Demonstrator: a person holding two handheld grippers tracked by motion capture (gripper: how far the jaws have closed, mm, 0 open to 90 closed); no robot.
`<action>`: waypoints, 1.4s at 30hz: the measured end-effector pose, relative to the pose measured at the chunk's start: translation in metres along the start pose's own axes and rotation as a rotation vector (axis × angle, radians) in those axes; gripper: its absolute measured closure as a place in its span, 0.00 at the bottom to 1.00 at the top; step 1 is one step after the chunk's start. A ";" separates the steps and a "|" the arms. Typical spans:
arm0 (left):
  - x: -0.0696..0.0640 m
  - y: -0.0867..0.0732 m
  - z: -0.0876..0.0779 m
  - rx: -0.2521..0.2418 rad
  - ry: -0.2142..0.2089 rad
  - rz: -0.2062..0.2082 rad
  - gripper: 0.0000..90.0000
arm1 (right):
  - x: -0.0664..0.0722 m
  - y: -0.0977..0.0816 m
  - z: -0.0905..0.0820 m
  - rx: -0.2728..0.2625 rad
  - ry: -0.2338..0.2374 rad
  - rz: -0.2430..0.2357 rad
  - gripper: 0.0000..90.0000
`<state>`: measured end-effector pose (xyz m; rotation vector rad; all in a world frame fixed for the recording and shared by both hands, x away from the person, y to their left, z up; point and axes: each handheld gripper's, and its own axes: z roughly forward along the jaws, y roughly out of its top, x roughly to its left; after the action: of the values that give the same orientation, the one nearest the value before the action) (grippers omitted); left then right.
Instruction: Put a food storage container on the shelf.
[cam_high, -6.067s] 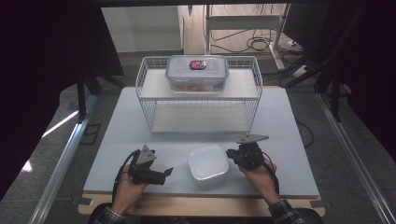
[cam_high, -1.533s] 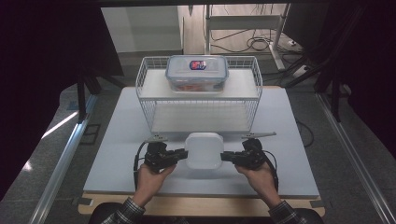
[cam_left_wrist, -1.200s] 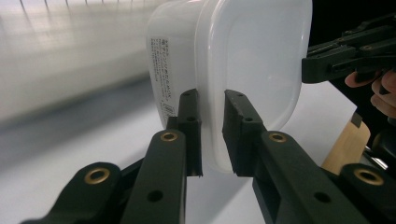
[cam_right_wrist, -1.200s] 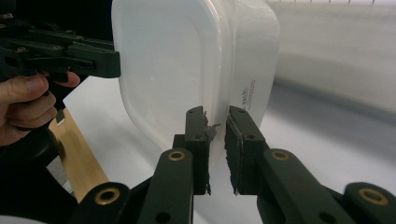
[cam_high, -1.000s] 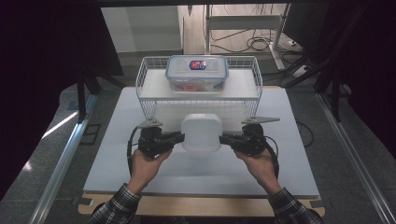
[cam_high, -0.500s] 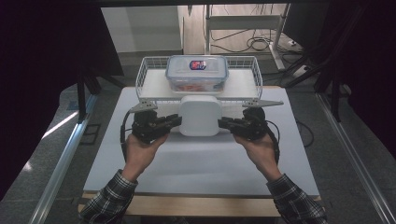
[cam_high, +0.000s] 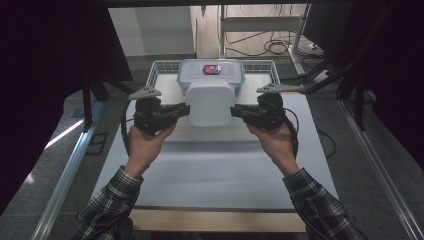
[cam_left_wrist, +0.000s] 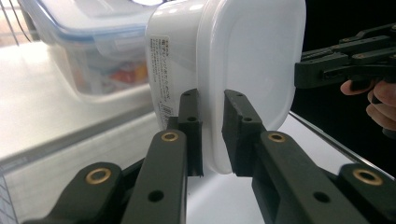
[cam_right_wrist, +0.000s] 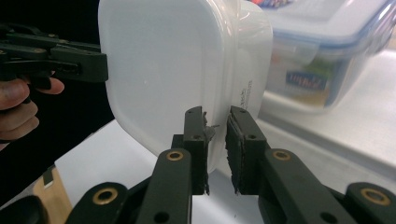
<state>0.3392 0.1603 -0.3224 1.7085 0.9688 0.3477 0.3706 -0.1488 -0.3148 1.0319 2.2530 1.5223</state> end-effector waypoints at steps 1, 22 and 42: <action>0.001 0.003 0.000 -0.002 0.001 -0.001 0.88 | 0.000 0.003 0.000 -0.004 -0.001 -0.001 0.87; 0.016 0.059 0.001 -0.025 -0.002 0.001 0.87 | -0.006 0.059 0.002 -0.059 -0.041 -0.009 0.87; 0.036 0.083 0.024 -0.062 -0.005 -0.053 0.85 | -0.032 0.089 0.018 -0.063 -0.048 0.060 0.85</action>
<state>0.4128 0.1650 -0.2643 1.6236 0.9876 0.3350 0.4412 -0.1381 -0.2498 1.1154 2.1459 1.5643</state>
